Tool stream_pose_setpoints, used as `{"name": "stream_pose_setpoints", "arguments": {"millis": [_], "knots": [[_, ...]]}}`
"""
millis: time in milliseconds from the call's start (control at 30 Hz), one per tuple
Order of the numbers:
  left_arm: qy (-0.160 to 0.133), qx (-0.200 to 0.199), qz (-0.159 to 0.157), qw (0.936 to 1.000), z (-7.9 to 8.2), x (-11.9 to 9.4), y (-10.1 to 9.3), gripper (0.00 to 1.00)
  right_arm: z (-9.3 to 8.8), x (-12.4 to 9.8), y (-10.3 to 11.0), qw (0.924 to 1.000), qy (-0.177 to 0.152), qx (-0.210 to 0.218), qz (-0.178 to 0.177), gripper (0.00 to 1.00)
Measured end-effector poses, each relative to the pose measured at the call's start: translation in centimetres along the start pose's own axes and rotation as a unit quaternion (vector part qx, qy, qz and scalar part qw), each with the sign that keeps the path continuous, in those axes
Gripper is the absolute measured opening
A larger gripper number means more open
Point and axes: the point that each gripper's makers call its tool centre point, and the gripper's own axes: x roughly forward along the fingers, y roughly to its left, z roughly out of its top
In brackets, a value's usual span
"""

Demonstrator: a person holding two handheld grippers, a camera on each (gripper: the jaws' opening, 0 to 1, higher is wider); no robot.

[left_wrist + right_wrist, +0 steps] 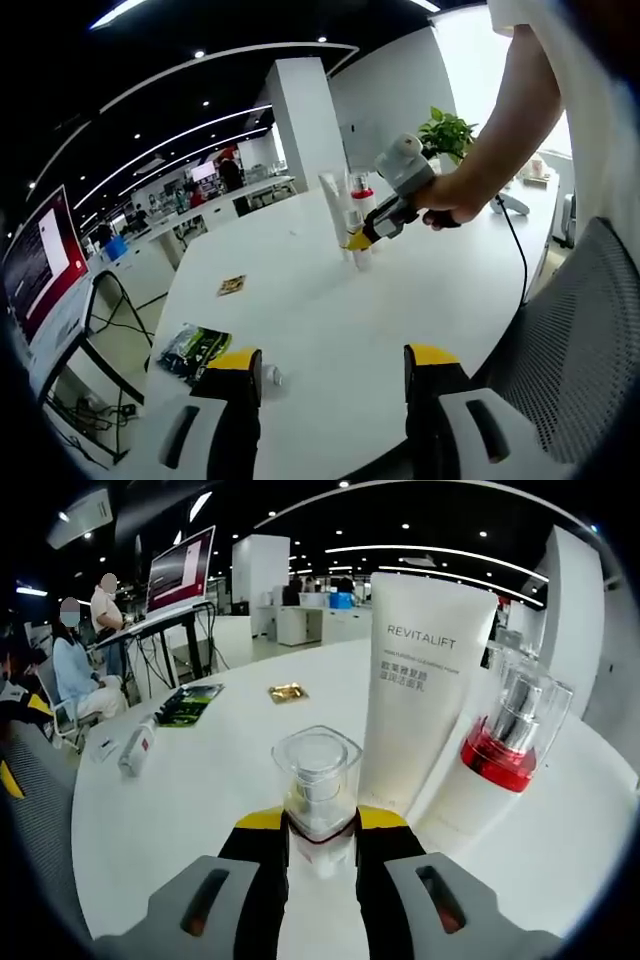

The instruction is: Arrange the skincare products in the storage area until every visible bottle or jar stands upright without overlapping.

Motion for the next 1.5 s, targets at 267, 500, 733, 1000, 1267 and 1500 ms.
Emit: {"name": "stream_pose_setpoints", "arguments": {"millis": [267, 500, 733, 1000, 1267, 1500], "knots": [[-0.004, 0.000, 0.001, 1.0000, 0.1, 0.0, 0.0, 0.59, 0.1, 0.4, 0.2, 0.9999, 0.003, -0.015, 0.002, 0.23], [-0.007, 0.001, 0.001, 1.0000, 0.2, 0.0, 0.1, 0.58, 0.2, 0.2, 0.8, 0.9995, 0.007, -0.031, 0.001, 0.23], [-0.007, 0.002, 0.001, 1.0000, 0.2, -0.1, 0.1, 0.58, -0.2, 0.6, 0.0, 0.9995, 0.008, -0.030, 0.000, 0.23], [-0.008, 0.002, 0.003, 1.0000, 0.2, -0.1, 0.2, 0.58, -0.5, 0.8, -1.1, 1.0000, -0.001, 0.009, -0.002, 0.23], [-0.001, 0.006, 0.001, 1.0000, 0.0, -0.1, 0.0, 0.57, -0.7, 0.3, -0.6, 1.0000, 0.001, 0.007, 0.001, 0.23], [0.002, 0.006, -0.004, 1.0000, -0.1, -0.1, -0.2, 0.58, -1.9, 0.3, -0.3, 0.9996, 0.027, -0.001, 0.007, 0.25]]}}
